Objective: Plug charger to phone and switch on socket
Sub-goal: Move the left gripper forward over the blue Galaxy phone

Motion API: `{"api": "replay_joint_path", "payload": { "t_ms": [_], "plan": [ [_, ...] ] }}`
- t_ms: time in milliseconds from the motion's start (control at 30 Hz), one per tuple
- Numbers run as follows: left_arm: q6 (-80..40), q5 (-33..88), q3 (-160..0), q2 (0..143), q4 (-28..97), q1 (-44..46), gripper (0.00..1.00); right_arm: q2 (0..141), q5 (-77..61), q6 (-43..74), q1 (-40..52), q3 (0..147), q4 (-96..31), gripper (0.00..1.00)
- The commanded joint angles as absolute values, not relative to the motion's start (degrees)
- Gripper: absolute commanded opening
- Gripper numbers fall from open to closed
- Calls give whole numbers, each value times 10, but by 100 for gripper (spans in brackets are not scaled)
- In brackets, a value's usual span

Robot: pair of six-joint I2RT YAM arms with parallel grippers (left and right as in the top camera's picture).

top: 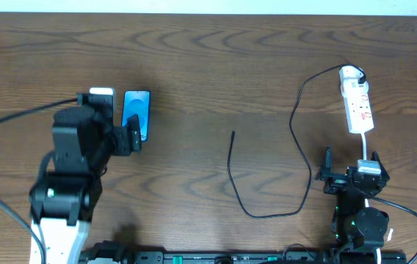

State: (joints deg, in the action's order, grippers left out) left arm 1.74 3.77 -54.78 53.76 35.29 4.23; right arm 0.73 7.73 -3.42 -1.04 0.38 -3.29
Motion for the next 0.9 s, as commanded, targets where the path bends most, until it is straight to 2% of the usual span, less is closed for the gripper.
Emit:
{"api": "replay_joint_path", "payload": {
  "t_ms": [0, 867],
  "plan": [
    [19, 43, -604, 585, 382, 43, 89, 4, 80, -39, -6, 3, -35, 99],
    [24, 34, -889, 891, 579, 43, 89, 4, 80, -39, -6, 3, -35, 99]
  ]
}}
